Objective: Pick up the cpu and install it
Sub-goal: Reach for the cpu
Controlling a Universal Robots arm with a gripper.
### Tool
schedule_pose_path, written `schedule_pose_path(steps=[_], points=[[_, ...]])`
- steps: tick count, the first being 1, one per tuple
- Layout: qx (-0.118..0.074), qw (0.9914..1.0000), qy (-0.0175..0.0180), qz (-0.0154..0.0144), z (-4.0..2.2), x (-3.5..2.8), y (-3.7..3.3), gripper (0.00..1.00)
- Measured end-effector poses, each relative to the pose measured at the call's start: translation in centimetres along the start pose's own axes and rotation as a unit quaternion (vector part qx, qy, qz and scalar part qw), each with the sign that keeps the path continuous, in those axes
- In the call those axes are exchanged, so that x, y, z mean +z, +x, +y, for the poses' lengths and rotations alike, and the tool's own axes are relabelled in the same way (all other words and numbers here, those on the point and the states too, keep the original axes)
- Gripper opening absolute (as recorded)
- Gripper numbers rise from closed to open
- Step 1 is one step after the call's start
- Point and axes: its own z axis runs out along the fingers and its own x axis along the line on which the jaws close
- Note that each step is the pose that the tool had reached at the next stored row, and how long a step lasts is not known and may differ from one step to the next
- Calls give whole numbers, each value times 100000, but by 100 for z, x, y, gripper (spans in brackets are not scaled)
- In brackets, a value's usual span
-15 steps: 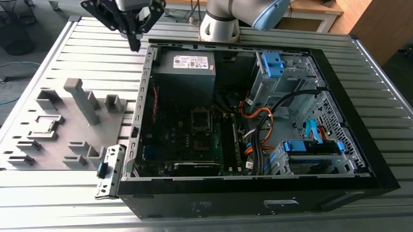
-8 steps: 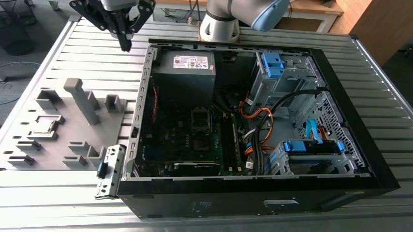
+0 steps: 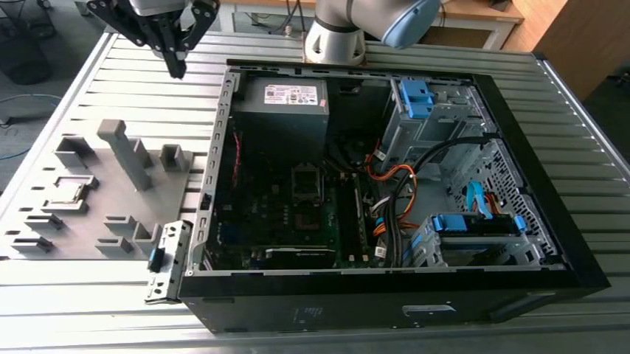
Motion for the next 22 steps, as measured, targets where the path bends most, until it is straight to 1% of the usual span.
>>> schedule_pose_path(steps=[15,22], points=[[7,100000,-3,-2,-26,9,337,11],[0,100000,-2,-1,-41,15,520,11]])
